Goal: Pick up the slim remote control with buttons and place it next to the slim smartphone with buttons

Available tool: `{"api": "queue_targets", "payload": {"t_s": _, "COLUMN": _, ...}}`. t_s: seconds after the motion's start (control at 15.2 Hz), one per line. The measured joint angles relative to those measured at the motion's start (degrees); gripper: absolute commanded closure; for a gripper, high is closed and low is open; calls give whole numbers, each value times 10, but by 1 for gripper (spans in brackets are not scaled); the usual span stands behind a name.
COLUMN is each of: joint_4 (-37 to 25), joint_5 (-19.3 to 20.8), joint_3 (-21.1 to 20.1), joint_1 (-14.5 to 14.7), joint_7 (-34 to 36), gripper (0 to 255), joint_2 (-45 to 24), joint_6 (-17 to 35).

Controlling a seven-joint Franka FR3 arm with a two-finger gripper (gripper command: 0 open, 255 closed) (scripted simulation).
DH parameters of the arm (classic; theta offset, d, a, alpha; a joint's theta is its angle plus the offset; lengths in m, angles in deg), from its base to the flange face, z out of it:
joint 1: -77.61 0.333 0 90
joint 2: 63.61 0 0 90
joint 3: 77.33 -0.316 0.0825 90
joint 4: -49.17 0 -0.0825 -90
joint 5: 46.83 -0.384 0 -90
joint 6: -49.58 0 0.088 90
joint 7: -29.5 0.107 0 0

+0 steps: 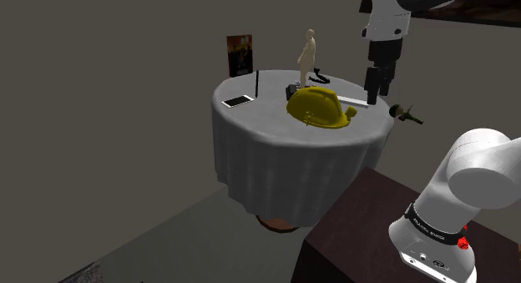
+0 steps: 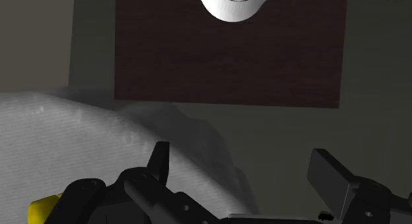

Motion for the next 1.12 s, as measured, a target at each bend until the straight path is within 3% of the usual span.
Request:
{"api": "queue_targets", "payload": {"t_s": 0.46, "joint_4": 8, "joint_5": 44, "joint_3": 59, "joint_1": -17, "joint_7": -67, "gripper": 0, "joint_2": -39, "joint_6": 66}}
{"api": "queue_targets", "payload": {"t_s": 1.12, "joint_4": -34, "joint_5": 90, "joint_3": 182, "joint_1": -37, "joint_7": -208, "gripper": 0, "joint_2": -172, "joint_6": 201}}
